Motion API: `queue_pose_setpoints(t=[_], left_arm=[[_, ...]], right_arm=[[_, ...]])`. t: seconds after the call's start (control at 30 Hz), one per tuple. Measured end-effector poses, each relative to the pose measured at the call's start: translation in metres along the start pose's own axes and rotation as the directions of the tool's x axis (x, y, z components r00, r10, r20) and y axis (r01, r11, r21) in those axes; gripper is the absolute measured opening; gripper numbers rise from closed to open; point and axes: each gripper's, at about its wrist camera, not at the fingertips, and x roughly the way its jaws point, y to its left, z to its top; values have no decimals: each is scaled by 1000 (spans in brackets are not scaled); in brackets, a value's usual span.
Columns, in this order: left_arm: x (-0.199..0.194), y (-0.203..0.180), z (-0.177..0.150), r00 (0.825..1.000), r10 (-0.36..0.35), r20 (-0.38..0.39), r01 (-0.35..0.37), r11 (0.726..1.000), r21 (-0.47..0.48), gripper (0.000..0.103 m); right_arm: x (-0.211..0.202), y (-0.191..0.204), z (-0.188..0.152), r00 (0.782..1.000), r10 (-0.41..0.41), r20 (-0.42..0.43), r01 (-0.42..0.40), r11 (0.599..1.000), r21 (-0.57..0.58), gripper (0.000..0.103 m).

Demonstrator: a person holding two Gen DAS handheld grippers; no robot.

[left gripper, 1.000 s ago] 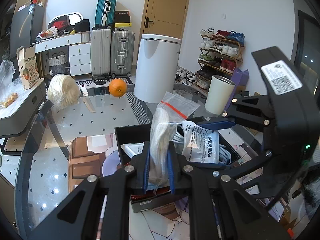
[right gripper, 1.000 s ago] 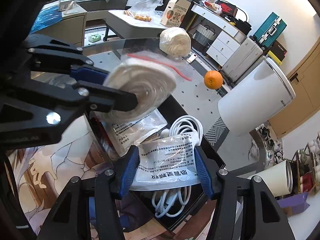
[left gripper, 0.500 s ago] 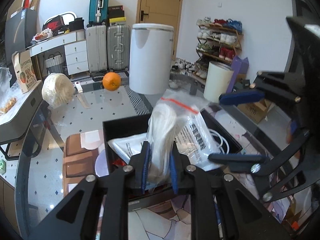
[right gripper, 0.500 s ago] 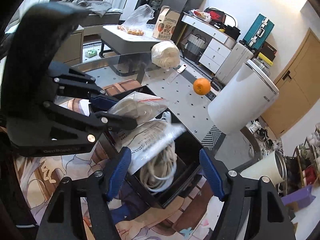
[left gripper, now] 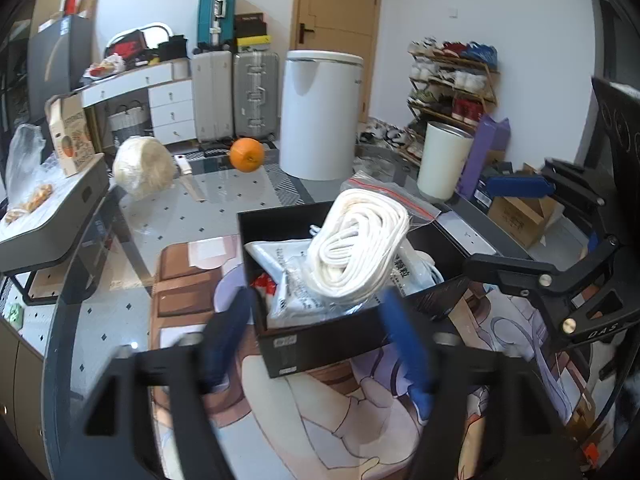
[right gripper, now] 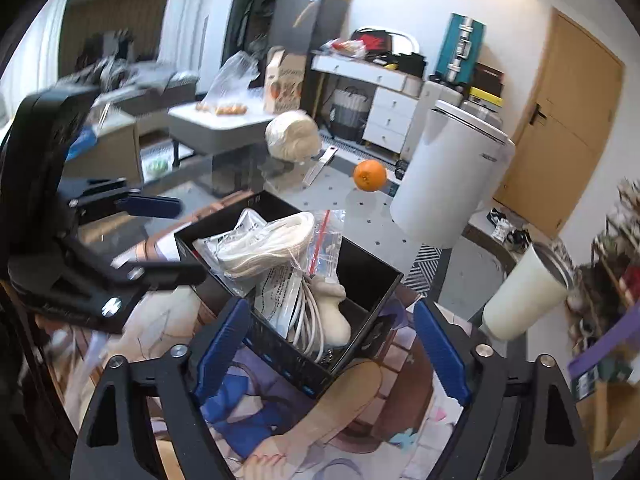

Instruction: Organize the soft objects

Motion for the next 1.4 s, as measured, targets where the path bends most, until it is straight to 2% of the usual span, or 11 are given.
queue_pose_setpoints(t=[0.03,0.13,0.23,0.37,0.5,0.73,1.0,1.4], left_arm=[[-3,1,-2,1000,7,7,-7,1000,-5,96],[-15,2,-9,997,36,67,-34,999,-26,103],[-23,3,-14,994,42,99,-39,999,-38,103],[-28,-1,-20,988,89,127,-86,996,-23,103],[-30,-5,-26,983,107,149,-106,994,-13,103],[-31,-2,-34,974,118,193,-111,993,-49,103],[-25,0,-37,969,141,204,-126,989,-82,103],[-24,-1,-38,969,146,199,-132,988,-82,103]], right_arm=[[-1,-1,-2,1000,0,9,0,1000,21,93],[-4,-1,-10,999,3,38,-6,997,77,100],[-3,2,-19,998,1,56,-8,993,119,102],[-2,5,-30,997,5,83,-20,985,173,102],[1,6,-39,994,-21,109,-3,977,213,102],[4,9,-45,991,-33,131,3,975,224,102],[4,7,-51,985,-42,170,-1,969,248,102],[2,6,-56,980,-53,192,1,965,262,102]])
